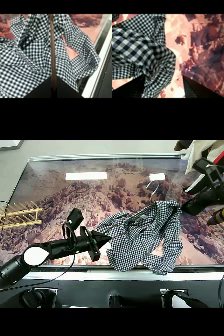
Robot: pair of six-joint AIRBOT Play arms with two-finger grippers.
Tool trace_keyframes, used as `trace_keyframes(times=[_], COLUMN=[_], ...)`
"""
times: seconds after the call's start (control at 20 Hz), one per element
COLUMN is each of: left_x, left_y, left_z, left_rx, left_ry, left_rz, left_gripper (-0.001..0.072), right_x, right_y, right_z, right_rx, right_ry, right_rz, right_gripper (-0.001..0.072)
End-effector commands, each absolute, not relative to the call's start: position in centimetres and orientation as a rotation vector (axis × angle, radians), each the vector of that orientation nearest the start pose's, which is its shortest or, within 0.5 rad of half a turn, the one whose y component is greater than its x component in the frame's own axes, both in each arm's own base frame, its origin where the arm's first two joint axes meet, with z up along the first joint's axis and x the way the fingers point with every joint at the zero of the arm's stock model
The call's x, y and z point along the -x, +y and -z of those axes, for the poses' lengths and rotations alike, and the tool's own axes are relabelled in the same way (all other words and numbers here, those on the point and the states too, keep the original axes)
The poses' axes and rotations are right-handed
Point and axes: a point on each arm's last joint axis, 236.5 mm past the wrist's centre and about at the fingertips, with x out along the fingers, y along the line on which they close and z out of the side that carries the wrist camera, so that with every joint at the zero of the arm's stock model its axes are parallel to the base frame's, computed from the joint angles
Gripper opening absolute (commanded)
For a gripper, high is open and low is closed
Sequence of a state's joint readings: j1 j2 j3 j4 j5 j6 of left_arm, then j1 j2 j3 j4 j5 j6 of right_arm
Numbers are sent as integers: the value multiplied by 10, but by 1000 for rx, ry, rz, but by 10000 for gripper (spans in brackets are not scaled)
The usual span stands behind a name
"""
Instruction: Fold the clothes and pants, and hang the long-sleeved shirts on hangers.
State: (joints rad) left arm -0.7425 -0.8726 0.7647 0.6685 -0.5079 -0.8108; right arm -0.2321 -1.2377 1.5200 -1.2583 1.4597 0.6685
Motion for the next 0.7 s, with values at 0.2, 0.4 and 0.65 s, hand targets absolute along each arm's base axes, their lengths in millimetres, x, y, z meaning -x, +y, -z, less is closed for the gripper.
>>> trace_keyframes(times=[0.2, 0.4, 0.65], left_x=[-236, -236, -236], left_y=[-340, -340, -340], left_z=[-133, -133, -133], left_rx=[-15, -15, -15], left_ry=[499, 499, 499], left_rz=[1097, 1097, 1097], left_gripper=[17, 17, 18], right_x=[-401, -415, -431], right_y=[-4, -2, -3], right_z=[-112, -99, -90], right_rx=[522, 525, 547], right_ry=[991, 969, 934], right_rz=[-718, -743, -749], right_gripper=[546, 548, 548])
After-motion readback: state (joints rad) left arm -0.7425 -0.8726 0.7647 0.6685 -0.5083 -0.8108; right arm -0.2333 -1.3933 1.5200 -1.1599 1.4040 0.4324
